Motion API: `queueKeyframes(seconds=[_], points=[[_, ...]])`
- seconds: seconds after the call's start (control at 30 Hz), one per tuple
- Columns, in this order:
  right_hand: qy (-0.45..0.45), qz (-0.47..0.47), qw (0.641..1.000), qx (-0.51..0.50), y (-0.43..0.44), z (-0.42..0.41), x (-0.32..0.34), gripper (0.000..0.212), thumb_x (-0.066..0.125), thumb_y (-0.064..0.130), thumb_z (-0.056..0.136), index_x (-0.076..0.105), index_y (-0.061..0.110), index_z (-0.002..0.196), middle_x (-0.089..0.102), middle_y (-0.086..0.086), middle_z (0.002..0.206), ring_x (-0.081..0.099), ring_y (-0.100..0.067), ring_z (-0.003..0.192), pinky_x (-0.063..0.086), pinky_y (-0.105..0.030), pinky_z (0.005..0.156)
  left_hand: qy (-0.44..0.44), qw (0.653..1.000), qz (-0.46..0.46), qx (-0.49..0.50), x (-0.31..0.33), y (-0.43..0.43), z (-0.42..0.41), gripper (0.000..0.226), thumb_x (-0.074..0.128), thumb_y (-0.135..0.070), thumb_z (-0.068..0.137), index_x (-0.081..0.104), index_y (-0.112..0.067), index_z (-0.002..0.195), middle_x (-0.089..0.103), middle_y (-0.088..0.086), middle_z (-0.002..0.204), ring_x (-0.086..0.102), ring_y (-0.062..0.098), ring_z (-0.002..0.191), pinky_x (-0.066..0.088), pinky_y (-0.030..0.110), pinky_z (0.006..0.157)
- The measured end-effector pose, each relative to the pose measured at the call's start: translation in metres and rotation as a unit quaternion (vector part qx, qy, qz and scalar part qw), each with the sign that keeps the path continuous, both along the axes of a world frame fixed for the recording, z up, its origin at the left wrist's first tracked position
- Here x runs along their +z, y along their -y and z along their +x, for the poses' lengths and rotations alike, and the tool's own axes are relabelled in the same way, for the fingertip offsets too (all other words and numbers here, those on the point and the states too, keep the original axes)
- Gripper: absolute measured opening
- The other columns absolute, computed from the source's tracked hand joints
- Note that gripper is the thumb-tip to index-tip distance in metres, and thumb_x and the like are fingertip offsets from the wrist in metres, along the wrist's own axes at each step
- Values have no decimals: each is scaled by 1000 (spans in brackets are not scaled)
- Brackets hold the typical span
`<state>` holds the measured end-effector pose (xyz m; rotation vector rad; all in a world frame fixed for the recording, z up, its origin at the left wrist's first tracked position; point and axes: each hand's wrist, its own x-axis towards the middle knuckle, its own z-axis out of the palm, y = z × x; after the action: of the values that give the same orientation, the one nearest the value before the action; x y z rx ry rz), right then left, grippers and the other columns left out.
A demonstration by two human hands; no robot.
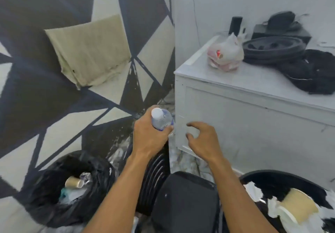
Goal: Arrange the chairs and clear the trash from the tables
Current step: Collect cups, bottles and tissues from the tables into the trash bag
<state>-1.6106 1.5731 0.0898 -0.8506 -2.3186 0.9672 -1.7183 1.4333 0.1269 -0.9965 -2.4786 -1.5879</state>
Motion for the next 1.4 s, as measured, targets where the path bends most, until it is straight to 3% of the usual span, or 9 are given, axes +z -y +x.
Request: queueKeyframes(seconds=[0.13, 0.3, 0.6, 0.77, 0.83, 0.93, 0.97, 1.1, 1.4], points=[[-27, 26, 995, 89, 88, -114, 21, 34, 70, 16, 80, 71, 18, 114, 69, 2, 117, 63, -13, 101, 44, -22, 97, -30, 996, 8, 78, 18, 98, -89, 53, 88, -24, 67, 55, -43, 103, 65, -18, 88, 64, 7, 82, 57, 30, 75], [58, 36, 971, 230, 205, -224, -4, 38, 65, 18, 83, 67, 19, 120, 67, 2, 122, 58, -14, 117, 41, -23, 98, 21, 984, -68, 161, -21, 223, -172, 51, 83, -33, 65, 54, -42, 106, 68, -13, 92, 65, 16, 85, 58, 43, 75], [192, 6, 911, 364, 342, -331, -63, 38, 64, 20, 80, 69, 23, 117, 73, -4, 103, 66, -23, 98, 55, -37, 86, 183, 933, -106, 291, -104, 362, -261, 57, 91, -28, 63, 60, -33, 111, 67, -8, 103, 65, 21, 99, 55, 35, 86], [212, -5, 915, 342, 351, -353, -78, 36, 67, 23, 82, 68, 24, 118, 71, -2, 110, 64, -21, 102, 54, -34, 86, 212, 908, -75, 354, -113, 380, -311, 103, 85, -18, 72, 25, -34, 154, 48, 12, 145, 47, 28, 133, 45, 45, 108], [219, -11, 920, 324, 346, -353, -83, 34, 67, 24, 83, 69, 24, 117, 71, 0, 109, 65, -19, 99, 54, -34, 87, 227, 902, -60, 362, -120, 380, -312, 97, 79, -17, 78, 23, -36, 155, 48, 11, 146, 50, 24, 129, 46, 42, 105], [235, -15, 920, 314, 338, -348, -87, 32, 67, 23, 85, 69, 23, 117, 72, 0, 108, 65, -18, 102, 51, -30, 88, 272, 898, -79, 337, -134, 371, -294, 84, 72, -13, 86, 28, -29, 155, 60, 3, 121, 51, 1, 84, 46, 31, 83], [241, -16, 918, 314, 336, -346, -89, 32, 67, 24, 86, 69, 23, 118, 72, 0, 109, 65, -18, 102, 51, -30, 88, 284, 898, -90, 325, -140, 367, -287, 81, 71, -12, 87, 30, -28, 154, 60, 4, 122, 49, 2, 82, 45, 31, 82], [246, -8, 922, 299, 329, -337, -92, 32, 67, 25, 85, 69, 25, 117, 72, -3, 108, 65, -20, 104, 53, -34, 89, 310, 905, -108, 271, -158, 351, -265, 73, 73, -13, 85, 40, -27, 149, 54, 9, 134, 49, 26, 121, 40, 29, 94], [195, 7, 949, 247, 275, -292, -60, 32, 67, 22, 86, 69, 22, 118, 67, 2, 122, 58, -16, 118, 47, -32, 99, 211, 956, -87, 182, -117, 271, -234, 59, 74, -25, 81, 54, -29, 136, 63, -1, 122, 58, 18, 112, 52, 42, 97]])
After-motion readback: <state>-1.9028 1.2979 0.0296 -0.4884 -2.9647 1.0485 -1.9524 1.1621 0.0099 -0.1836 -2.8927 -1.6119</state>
